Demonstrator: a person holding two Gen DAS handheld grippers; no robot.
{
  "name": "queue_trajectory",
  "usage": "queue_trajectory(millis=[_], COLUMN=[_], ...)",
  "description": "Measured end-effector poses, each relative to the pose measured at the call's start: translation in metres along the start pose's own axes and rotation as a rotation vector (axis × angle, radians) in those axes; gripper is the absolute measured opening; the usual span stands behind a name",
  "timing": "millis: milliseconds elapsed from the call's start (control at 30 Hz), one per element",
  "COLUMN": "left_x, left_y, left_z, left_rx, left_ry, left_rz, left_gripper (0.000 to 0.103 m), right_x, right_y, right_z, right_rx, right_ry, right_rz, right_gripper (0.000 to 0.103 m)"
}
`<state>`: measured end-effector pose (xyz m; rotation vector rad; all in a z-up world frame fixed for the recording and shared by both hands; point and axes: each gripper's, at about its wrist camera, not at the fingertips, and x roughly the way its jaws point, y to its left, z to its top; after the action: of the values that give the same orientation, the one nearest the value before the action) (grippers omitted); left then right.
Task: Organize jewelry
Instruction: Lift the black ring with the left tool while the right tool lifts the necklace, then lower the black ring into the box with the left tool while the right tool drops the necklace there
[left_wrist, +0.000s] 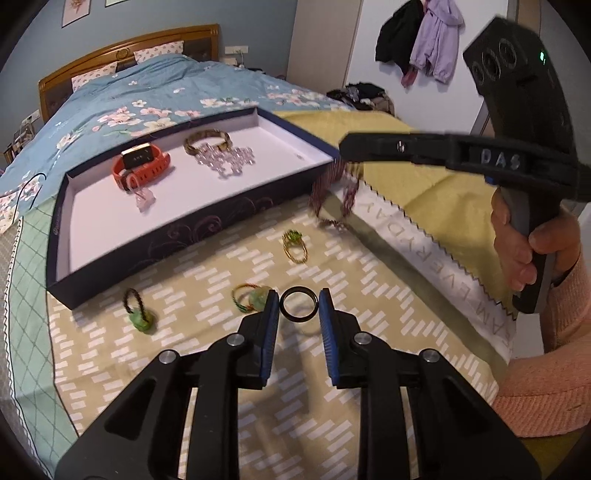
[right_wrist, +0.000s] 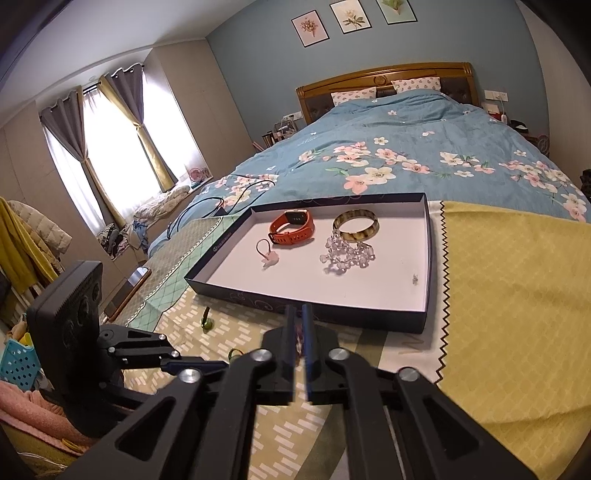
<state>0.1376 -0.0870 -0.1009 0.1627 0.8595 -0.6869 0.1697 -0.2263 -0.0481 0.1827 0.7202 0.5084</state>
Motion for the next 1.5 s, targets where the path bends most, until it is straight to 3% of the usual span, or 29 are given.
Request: queue_trajectory(millis=[167,433,667,733,767,1033,1500], left_x=[-0.014,-0.020,-0.020,-0.020,-0.020,-0.026,-0.047], left_y=[0.012,0.021,0.024,0.025,0.026,0.033,0.055], left_z=[0.008,0.007,0.006,0.006,0.006,0.011,0.039], left_rx=[-0.029,-0.058,-0.066,-0.070,-0.072,-0.080,-0.083], left_ry=[-0.044,-0.055,-0.054,-0.055,-0.056,-0.073,-0.151], left_rz=[0.011,0.022,0.032,0.036,0.039,0.066,0.133], left_gripper=[0.022,0.022,0.022,0.022,0.022,0.022,0.022], right_x=[0.001,0.029,0.043,0.044,0.044,0.028,0.006], right_y=[0.001,-0.006,-0.011,-0.010,-0.010,-0.004,0.011], right_z=[0.004,-0.016,-0.033,-0.034,-0.034,-0.025,0.021], right_rx=[-0.004,-0.005,-0.010,-0.022,-0.027,-0.037,-0.076], right_ry=[-0.004,0.137,0.205,0.203,0.203,0.137,0.003], right_rz=[0.003,-0.071,-0.128,-0.141,-0.148,-0.109,-0.074], right_gripper=[0.001,0.019,0.019,0.012,0.001,0.001,0.001])
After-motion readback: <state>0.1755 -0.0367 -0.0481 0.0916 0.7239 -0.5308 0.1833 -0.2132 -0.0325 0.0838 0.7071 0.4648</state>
